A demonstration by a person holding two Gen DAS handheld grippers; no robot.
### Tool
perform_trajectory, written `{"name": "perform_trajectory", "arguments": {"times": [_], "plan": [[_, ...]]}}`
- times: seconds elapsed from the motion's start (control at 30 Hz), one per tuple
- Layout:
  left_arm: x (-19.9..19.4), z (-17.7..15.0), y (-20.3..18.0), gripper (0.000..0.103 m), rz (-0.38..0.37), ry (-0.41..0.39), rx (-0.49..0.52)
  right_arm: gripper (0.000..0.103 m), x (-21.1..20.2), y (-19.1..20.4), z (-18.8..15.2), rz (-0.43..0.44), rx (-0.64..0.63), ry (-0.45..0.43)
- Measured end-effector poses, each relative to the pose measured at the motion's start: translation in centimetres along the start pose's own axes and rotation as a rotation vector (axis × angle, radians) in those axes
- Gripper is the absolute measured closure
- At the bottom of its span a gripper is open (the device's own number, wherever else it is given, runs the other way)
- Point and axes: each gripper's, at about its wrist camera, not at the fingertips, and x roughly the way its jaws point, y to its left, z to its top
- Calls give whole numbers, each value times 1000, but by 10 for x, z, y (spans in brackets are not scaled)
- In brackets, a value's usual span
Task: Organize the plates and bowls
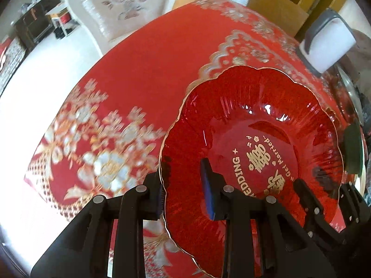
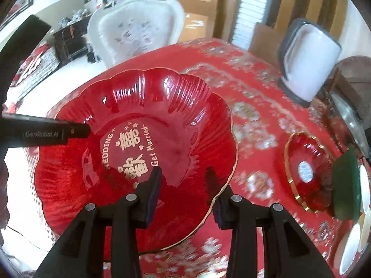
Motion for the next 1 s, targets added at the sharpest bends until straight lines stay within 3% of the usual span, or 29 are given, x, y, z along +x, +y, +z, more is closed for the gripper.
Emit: {"name": "perform_trajectory", "arguments": {"times": [0.4, 0.73, 0.8, 0.87, 0.93, 1.0], "plan": [[19, -37, 25, 76, 49, 12, -26, 63, 25, 27, -25, 47, -46, 71], [17, -47, 20, 76, 90, -49, -5, 62, 31, 26, -37, 82, -37, 109], [19, -48, 20, 72, 93, -47, -11, 62, 32, 25, -36, 90, -34, 112], [20, -49, 20, 56, 97, -36, -10, 58, 31, 25, -37, 104, -37, 116], [22, -50, 21, 47, 97, -30, -15, 52, 32, 24, -38, 130, -34, 127], [22, -52, 22, 46, 94, -34, -22, 47, 32, 21, -39, 153, -14, 137]]}}
